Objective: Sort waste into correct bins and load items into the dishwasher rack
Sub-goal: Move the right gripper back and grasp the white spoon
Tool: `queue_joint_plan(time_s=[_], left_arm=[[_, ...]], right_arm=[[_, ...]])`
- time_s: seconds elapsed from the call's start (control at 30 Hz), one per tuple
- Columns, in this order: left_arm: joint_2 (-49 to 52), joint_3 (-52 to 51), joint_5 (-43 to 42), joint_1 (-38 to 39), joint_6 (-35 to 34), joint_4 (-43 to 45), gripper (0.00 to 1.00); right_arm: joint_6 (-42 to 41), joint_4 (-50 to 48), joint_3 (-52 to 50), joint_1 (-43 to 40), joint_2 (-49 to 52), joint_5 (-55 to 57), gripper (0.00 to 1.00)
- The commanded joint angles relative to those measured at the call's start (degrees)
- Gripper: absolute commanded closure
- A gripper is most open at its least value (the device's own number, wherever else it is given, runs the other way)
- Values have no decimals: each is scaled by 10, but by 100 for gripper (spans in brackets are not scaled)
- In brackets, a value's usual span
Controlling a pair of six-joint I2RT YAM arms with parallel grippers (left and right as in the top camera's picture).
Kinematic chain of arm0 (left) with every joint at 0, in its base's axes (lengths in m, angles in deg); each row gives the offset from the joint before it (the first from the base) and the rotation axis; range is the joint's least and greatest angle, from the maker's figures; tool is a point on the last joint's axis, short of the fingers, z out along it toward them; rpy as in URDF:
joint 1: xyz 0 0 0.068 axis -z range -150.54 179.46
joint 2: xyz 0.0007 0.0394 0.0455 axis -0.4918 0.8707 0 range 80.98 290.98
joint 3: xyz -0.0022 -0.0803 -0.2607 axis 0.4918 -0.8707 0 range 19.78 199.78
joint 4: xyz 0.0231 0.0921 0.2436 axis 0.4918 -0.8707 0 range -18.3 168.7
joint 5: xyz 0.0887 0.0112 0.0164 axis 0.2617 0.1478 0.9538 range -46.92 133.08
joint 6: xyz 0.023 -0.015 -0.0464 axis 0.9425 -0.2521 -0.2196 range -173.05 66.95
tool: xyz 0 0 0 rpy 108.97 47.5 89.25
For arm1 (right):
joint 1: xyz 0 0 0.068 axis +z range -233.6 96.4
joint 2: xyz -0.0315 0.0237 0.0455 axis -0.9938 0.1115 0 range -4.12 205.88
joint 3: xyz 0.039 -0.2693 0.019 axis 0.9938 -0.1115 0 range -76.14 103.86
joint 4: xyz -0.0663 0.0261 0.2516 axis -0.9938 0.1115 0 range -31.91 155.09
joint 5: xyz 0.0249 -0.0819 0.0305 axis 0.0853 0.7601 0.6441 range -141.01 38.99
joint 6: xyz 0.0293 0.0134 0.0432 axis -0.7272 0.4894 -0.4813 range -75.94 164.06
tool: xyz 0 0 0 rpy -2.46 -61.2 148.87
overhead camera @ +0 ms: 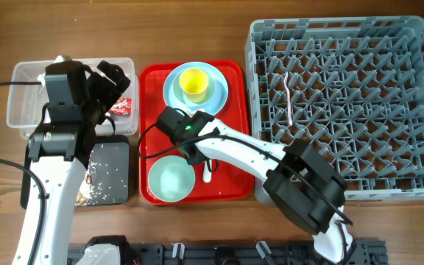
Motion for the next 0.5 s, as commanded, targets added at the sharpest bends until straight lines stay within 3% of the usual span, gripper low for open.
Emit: queue_joint_plan(time_s=[0.0,0.47], left_arm=[[1,7,-2,-5,1,1,0],[1,7,-2,-5,1,1,0]], right_arm=[[0,-5,-11,-1,13,14,74],[-40,4,-49,-23,13,8,72]])
